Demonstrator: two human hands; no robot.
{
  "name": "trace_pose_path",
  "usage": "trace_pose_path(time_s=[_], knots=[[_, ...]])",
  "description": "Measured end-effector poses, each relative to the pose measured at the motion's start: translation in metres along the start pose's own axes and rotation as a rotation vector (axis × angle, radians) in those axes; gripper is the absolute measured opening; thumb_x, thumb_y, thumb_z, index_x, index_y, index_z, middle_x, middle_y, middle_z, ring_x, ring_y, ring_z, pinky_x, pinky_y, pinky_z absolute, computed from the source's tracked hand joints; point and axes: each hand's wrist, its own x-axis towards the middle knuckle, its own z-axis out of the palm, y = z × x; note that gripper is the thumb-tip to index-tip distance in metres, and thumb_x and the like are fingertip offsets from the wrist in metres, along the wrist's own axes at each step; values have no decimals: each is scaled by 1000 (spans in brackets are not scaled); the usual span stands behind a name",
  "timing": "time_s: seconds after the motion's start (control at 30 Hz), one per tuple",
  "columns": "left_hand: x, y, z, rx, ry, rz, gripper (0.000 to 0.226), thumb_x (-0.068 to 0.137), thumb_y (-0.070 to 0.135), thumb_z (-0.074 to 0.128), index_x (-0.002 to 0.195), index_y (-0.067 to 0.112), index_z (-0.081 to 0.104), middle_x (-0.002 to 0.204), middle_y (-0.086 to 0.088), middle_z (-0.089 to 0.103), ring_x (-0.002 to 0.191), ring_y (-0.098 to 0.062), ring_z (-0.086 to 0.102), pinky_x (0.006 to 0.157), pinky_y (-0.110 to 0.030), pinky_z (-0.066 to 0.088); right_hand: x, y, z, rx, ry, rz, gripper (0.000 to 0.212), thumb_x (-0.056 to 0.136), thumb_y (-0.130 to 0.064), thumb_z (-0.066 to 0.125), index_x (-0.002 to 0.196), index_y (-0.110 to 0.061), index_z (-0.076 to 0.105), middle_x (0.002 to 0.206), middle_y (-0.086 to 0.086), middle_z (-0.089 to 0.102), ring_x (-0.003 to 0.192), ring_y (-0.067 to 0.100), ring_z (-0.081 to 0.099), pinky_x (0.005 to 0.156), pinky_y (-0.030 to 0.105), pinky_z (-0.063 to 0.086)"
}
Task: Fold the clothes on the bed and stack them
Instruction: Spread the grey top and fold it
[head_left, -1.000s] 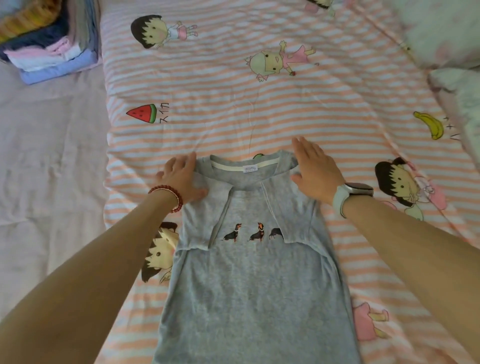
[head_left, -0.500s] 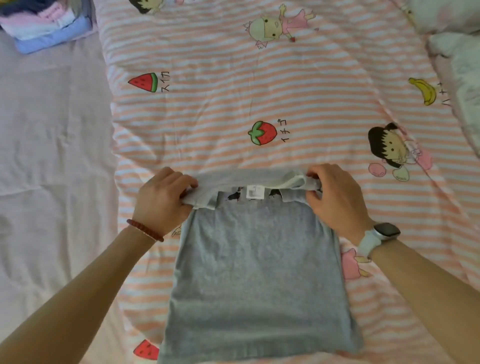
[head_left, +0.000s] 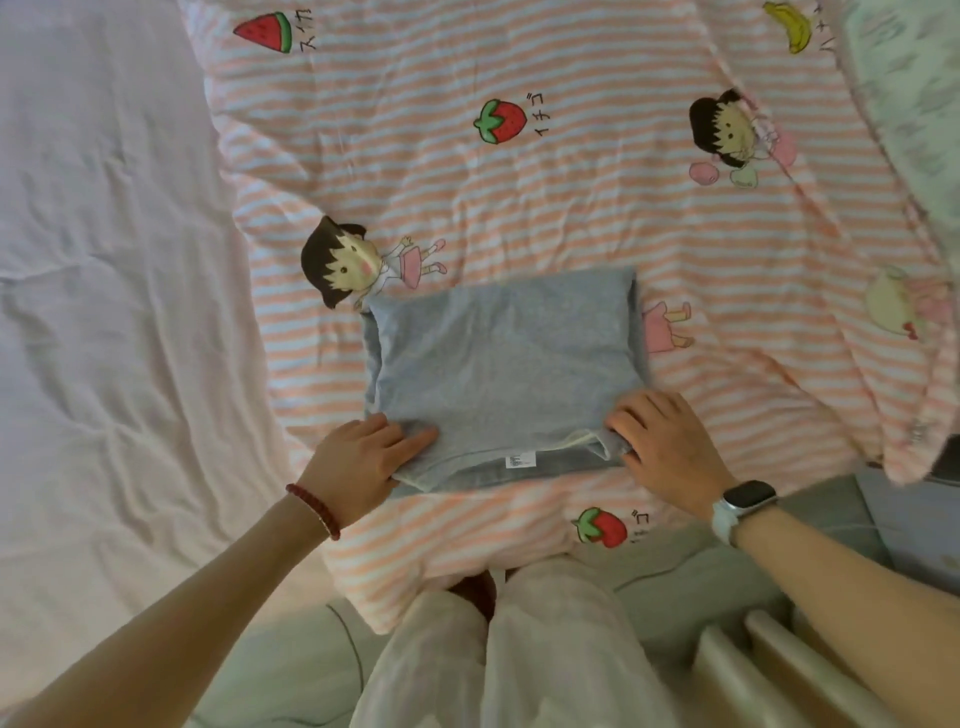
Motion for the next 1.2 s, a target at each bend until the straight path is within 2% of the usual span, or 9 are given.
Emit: trace_pose_path(time_s=[0.13,0.27,0.37,0.53,0.7,0.8,0.97,1.1,1.2], knots=[[-4,16,14,14,-705,-197,67,86,58,48,145,39,20,120,4,53,118,-17,43,90,-31,41,-25,-11,13,-44,-241,68,35,59,-17,81,91,-9,70,100,12,66,100,33,63,84,50,50],[12,15,10,-195,-249,-313,26,91,38,53,103,22,69,99,-4,63,97,-25,57,78,-34,43,-22,-17,12,17,-134,150,32,80,-29,44,84,-10,70,99,10,66,101,31,62,86,47,46],[38,7,9,-97,19,-380,26,89,25,59,111,14,66,113,-13,61,107,-34,55,86,-44,42,10,-14,6,54,25,254,37,87,-24,37,97,-6,67,112,16,62,109,34,57,92,48,42],[98,-24,23,31,-193,-446,59,96,49,19,149,28,1,158,-1,-1,144,-26,-6,113,-53,-1,83,-1,15,-48,-101,189,53,95,-31,39,145,-15,31,153,14,22,141,34,19,110,61,11],[97,-60,48,124,-398,-550,67,79,65,-10,137,34,-25,156,0,-16,143,-22,-14,113,-47,-9,106,50,33,-210,-363,259,62,94,-55,11,149,-28,-4,157,1,-13,143,26,-13,112,52,-9],[98,-66,48,172,-406,-607,73,77,68,-10,140,33,-22,156,0,-16,144,-19,-10,113,-53,-9,107,71,21,-55,-343,363,71,93,-58,28,149,-24,3,158,2,-4,144,25,-5,115,45,0],[97,-7,41,78,-53,-577,65,89,61,17,146,29,5,155,-7,2,142,-34,4,108,-64,-2,77,42,0,333,236,611,36,86,-20,62,114,1,54,112,19,54,106,35,50,86,43,43],[91,53,56,26,-47,-384,62,86,58,30,142,31,32,150,-12,29,136,-42,23,101,-71,7,42,16,17,561,46,899,32,87,-33,60,103,-6,55,97,8,53,97,25,50,75,36,46],[88,60,74,23,-248,-457,65,85,65,13,144,41,4,156,-6,4,141,-38,0,105,-67,-3,34,7,24,673,11,1012,34,86,-40,60,97,-7,57,80,4,58,78,25,57,60,28,41]])
